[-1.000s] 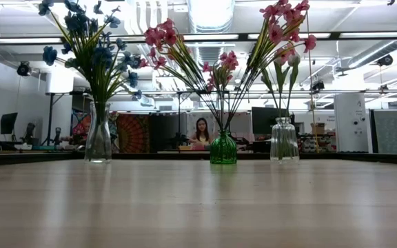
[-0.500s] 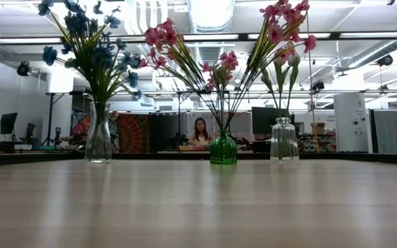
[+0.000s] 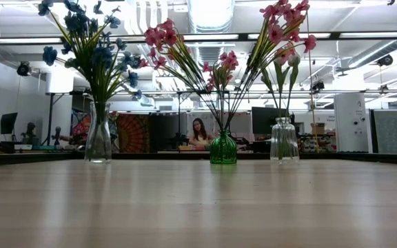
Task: Sort flowers into vase by color
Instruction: Adjust the blue flowers on the left transparent vase
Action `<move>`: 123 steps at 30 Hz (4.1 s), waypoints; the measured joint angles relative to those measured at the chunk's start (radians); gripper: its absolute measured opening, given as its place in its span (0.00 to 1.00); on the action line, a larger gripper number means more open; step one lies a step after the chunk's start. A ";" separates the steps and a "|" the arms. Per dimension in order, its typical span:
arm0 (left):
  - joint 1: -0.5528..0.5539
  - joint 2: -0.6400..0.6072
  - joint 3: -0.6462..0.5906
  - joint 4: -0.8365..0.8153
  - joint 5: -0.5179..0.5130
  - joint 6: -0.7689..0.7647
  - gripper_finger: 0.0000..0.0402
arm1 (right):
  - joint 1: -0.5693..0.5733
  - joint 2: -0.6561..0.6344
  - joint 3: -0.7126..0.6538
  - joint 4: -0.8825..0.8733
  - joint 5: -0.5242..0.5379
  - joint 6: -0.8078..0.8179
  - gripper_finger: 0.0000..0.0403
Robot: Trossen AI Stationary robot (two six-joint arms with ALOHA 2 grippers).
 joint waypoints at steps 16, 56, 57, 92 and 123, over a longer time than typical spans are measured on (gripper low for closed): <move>0.172 -0.175 0.000 -0.001 -0.043 0.221 0.00 | 0.000 0.003 0.000 0.003 0.000 0.008 0.57; 0.275 -0.236 -0.128 0.043 -0.098 0.270 0.00 | 0.000 0.003 0.000 0.014 0.000 0.008 0.57; 0.275 -0.236 -0.138 0.043 -0.099 0.262 0.00 | 0.000 0.003 0.000 0.014 0.000 0.008 0.57; 0.305 -0.322 -0.185 0.017 -0.220 0.200 0.00 | 0.000 0.043 -0.001 0.025 0.001 0.034 0.57; 0.308 -0.292 -0.029 0.091 -0.213 0.458 0.00 | 0.000 0.042 -0.001 0.025 0.000 0.035 0.57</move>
